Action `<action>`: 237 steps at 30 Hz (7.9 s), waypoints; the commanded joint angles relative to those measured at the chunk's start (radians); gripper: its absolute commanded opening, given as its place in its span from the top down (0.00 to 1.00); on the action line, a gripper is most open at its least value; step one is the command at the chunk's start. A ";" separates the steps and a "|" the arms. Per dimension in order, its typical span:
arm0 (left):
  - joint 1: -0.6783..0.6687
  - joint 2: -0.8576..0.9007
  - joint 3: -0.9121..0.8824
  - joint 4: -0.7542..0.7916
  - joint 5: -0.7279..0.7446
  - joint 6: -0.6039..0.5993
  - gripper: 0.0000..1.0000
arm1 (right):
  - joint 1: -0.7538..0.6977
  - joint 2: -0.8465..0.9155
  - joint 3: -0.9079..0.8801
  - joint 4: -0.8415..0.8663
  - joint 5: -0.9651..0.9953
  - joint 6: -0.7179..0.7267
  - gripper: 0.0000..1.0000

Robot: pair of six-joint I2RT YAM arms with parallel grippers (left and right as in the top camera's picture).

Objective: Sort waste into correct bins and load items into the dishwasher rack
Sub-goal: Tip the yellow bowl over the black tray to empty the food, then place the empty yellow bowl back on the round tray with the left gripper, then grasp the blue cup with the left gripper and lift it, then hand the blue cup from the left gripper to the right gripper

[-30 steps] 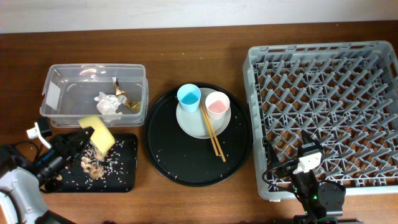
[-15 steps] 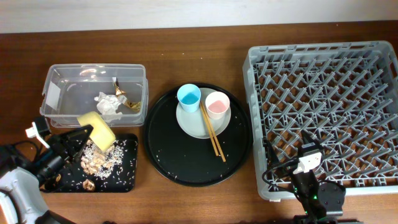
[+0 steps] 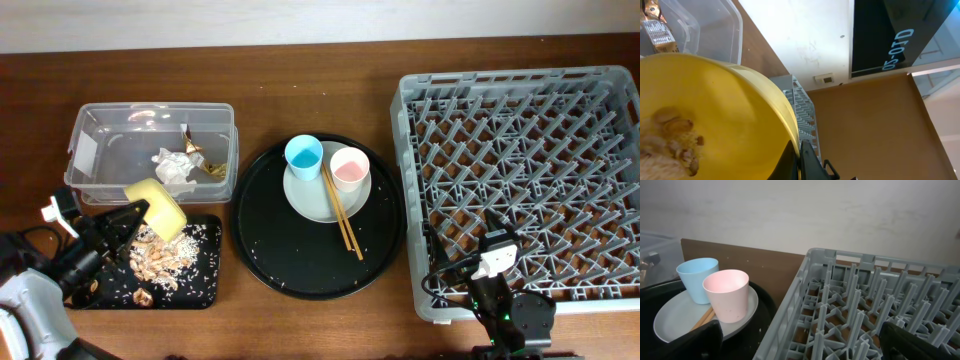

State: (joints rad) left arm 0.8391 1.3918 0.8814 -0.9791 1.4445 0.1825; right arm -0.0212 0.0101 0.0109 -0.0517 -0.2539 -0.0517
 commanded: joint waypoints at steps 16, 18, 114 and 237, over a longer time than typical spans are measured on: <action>0.128 0.007 -0.006 -0.050 0.084 -0.076 1.00 | -0.006 -0.006 -0.005 -0.004 0.004 0.008 0.02; 0.128 0.007 -0.006 -0.071 0.077 -0.076 1.00 | -0.006 -0.006 -0.005 -0.004 0.004 0.008 0.02; -1.363 0.070 0.313 0.251 -1.564 -0.706 0.53 | -0.006 -0.006 -0.005 -0.004 0.004 0.008 0.02; -1.263 -0.126 0.416 0.625 -0.222 -0.705 1.00 | 0.177 0.977 1.079 -0.270 -1.201 0.040 0.46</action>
State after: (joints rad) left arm -0.4217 1.2713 1.2884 -0.3538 1.2263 -0.5201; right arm 0.1467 0.9894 1.0771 -0.3428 -1.4380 0.0025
